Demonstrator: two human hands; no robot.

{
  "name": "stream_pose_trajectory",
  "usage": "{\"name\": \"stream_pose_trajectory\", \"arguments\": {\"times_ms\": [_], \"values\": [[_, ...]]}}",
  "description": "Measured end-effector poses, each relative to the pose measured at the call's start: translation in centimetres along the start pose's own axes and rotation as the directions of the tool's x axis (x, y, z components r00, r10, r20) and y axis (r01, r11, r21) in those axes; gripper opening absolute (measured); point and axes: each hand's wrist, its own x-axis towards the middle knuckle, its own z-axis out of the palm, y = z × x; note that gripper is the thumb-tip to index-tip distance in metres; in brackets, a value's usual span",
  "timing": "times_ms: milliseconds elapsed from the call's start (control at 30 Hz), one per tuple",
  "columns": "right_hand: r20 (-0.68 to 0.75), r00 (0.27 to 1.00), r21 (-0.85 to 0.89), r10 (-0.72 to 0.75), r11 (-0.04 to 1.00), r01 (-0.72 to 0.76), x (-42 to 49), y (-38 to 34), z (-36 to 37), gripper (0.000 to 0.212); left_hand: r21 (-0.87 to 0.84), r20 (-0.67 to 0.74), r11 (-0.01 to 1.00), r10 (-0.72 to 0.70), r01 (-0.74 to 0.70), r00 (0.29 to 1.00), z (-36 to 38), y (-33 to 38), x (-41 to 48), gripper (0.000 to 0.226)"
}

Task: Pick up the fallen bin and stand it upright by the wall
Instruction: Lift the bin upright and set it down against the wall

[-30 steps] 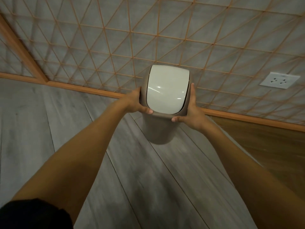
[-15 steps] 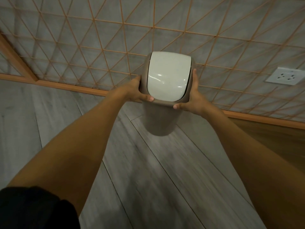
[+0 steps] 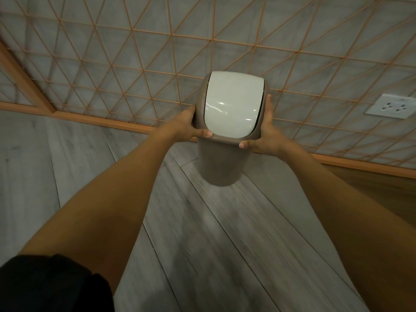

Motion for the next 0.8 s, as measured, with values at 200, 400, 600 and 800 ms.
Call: {"name": "stream_pose_trajectory", "arguments": {"times_ms": [200, 400, 600, 800], "values": [[0.0, 0.999, -0.021, 0.041, 0.999, -0.041, -0.3, -0.5, 0.1, 0.146, 0.082, -0.041, 0.997, 0.012, -0.009, 0.999, 0.9, -0.4, -0.6, 0.086], [-0.035, 0.996, -0.085, 0.079, 0.993, -0.082, -0.5, -1.0, 0.5, 0.146, 0.182, -0.143, 0.982, -0.015, 0.042, 0.99, 2.4, -0.3, -1.6, 0.096], [-0.114, 0.991, -0.201, 0.074, 0.975, -0.096, -1.4, -1.0, 0.5, 0.14, 0.219, -0.185, 0.975, 0.065, -0.023, 0.981, 3.1, -0.9, -3.0, 0.099], [-0.255, 0.967, -0.355, -0.005, 0.931, -0.089, -5.0, -1.2, 0.7, 0.108, 0.317, -0.218, 0.939, 0.209, -0.133, 0.953, 3.2, -1.4, -6.9, 0.082]]}}
